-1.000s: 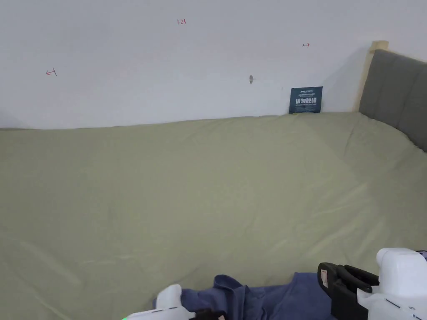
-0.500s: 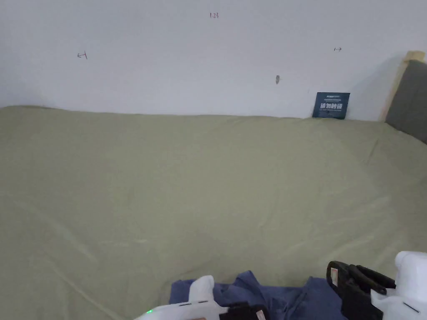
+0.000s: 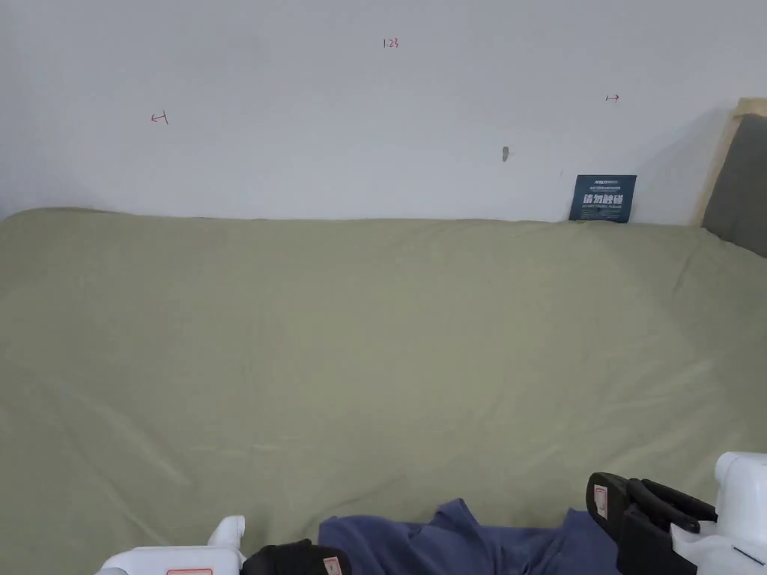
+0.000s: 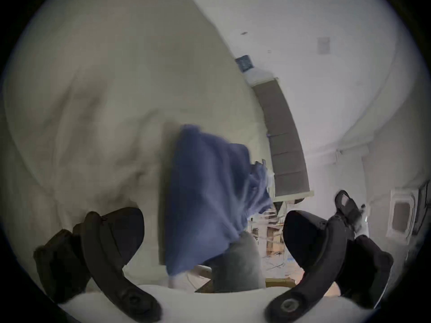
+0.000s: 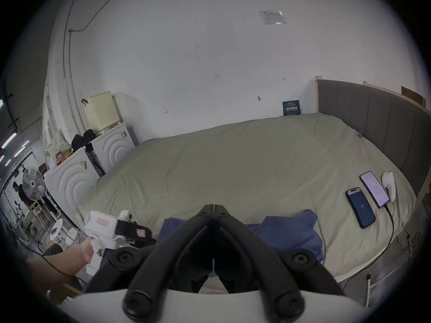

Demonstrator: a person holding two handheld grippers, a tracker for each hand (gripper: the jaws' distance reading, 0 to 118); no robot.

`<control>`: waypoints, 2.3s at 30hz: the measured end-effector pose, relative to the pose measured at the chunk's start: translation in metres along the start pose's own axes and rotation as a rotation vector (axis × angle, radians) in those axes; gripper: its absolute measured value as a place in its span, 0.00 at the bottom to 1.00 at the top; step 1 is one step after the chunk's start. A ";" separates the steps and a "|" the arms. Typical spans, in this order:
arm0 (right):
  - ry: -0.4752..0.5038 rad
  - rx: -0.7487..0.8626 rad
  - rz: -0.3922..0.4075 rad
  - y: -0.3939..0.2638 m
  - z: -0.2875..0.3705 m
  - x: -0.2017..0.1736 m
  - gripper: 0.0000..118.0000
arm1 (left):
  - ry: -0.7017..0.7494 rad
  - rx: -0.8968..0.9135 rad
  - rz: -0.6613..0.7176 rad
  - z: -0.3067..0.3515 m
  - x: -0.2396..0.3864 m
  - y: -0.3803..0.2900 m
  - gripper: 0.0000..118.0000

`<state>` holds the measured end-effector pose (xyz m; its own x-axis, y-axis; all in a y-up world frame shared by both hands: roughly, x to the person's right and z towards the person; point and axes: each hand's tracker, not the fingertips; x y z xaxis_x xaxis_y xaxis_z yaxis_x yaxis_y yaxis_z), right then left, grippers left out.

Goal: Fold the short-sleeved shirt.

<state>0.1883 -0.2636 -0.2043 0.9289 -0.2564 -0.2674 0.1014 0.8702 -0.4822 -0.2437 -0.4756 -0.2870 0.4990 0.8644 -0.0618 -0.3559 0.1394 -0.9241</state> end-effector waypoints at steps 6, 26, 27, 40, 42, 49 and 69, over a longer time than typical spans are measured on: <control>-0.001 0.005 -0.016 -0.001 0.001 0.001 0.00 | -0.254 0.066 0.132 -0.026 -0.004 -0.005 0.12; 0.054 -0.031 0.029 -0.003 -0.016 -0.027 0.00 | 0.526 0.268 -0.201 0.176 0.073 0.019 0.07; 0.060 -0.035 0.033 -0.003 -0.018 -0.029 0.00 | 0.605 0.268 -0.217 0.187 0.082 0.017 0.07; 0.059 -0.037 0.046 -0.004 -0.005 -0.034 0.00 | 0.460 0.007 -0.455 0.056 0.157 -0.001 0.07; 0.052 -0.030 0.031 -0.004 0.000 -0.029 0.00 | 0.410 -0.038 -0.448 0.024 0.158 0.000 0.07; 0.009 -0.022 0.018 -0.005 0.013 -0.011 0.00 | 0.245 -0.081 -0.244 -0.027 0.116 0.007 0.43; 0.069 -0.003 0.039 -0.007 0.021 -0.030 0.00 | 0.026 0.028 -0.112 -0.090 0.048 -0.046 0.00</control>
<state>0.1673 -0.2532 -0.1752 0.9055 -0.2505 -0.3425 0.0644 0.8789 -0.4726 -0.1324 -0.4841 -0.2813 0.5572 0.8298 0.0307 -0.3187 0.2479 -0.9149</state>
